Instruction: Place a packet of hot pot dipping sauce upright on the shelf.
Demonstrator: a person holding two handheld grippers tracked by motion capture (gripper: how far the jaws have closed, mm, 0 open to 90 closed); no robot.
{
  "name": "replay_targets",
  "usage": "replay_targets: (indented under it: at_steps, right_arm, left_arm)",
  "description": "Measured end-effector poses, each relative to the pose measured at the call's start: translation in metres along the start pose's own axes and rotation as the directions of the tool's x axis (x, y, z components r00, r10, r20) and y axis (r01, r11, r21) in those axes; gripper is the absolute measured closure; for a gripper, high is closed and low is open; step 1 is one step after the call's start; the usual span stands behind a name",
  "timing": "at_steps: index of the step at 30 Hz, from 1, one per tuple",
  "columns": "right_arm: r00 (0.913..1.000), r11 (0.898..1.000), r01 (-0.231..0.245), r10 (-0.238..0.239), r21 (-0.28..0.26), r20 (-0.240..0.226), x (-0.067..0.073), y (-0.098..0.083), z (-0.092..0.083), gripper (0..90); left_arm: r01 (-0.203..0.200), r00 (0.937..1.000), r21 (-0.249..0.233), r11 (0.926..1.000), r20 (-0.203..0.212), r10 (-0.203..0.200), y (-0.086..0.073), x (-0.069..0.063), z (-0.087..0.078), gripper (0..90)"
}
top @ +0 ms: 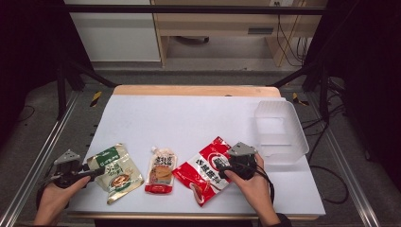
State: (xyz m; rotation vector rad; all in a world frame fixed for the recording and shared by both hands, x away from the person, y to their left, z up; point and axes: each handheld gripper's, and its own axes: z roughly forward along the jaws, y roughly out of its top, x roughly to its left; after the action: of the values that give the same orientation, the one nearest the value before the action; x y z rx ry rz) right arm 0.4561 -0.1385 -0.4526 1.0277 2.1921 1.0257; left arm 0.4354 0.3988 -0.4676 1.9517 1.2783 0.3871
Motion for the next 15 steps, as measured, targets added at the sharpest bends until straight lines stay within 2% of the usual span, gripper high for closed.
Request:
replay_targets:
  at_steps: [3,6,8,9,10,12,15]
  right_arm:
    - [1.0,1.0,-0.001,0.001,-0.005,-0.003,0.0,0.001,0.0,11.0]
    - [1.0,1.0,0.003,-0.003,-0.003,-0.001,0.0,0.0,-0.001,11.0]
    - [1.0,1.0,0.005,-0.005,-0.003,-0.001,0.0,0.0,0.0,11.1]
    - [1.0,1.0,0.005,-0.005,-0.003,-0.001,0.0,0.0,0.0,11.1]
    - [1.0,1.0,0.008,-0.008,-0.004,-0.003,0.0,0.001,0.0,11.0]
    - [0.9999,1.0,0.013,-0.013,-0.004,-0.005,0.0,0.001,0.0,10.9]
    - [0.9995,1.0,0.031,-0.031,0.003,-0.003,0.002,0.001,0.0,10.1]
  left_arm:
    - [-0.005,1.0,0.004,1.0,0.003,0.005,0.0,0.0,-0.001,57.7]
    - [-0.028,0.9995,0.014,0.9995,0.012,0.028,0.002,-0.003,-0.002,66.5]
    - [-0.042,0.9991,0.024,0.9988,0.005,0.042,0.002,-0.005,-0.002,76.7]
    - [-0.055,0.9985,0.035,0.9979,0.001,0.055,0.002,-0.005,-0.003,76.7]
    - [-0.061,0.9981,0.042,0.9973,-0.006,0.061,0.002,-0.006,-0.003,84.3]
    - [-0.059,0.9981,0.039,0.9975,-0.013,0.06,0.004,-0.006,-0.007,88.5]
    - [-0.082,0.9962,-0.004,0.9966,-0.03,0.082,0.008,-0.01,-0.016,89.4]
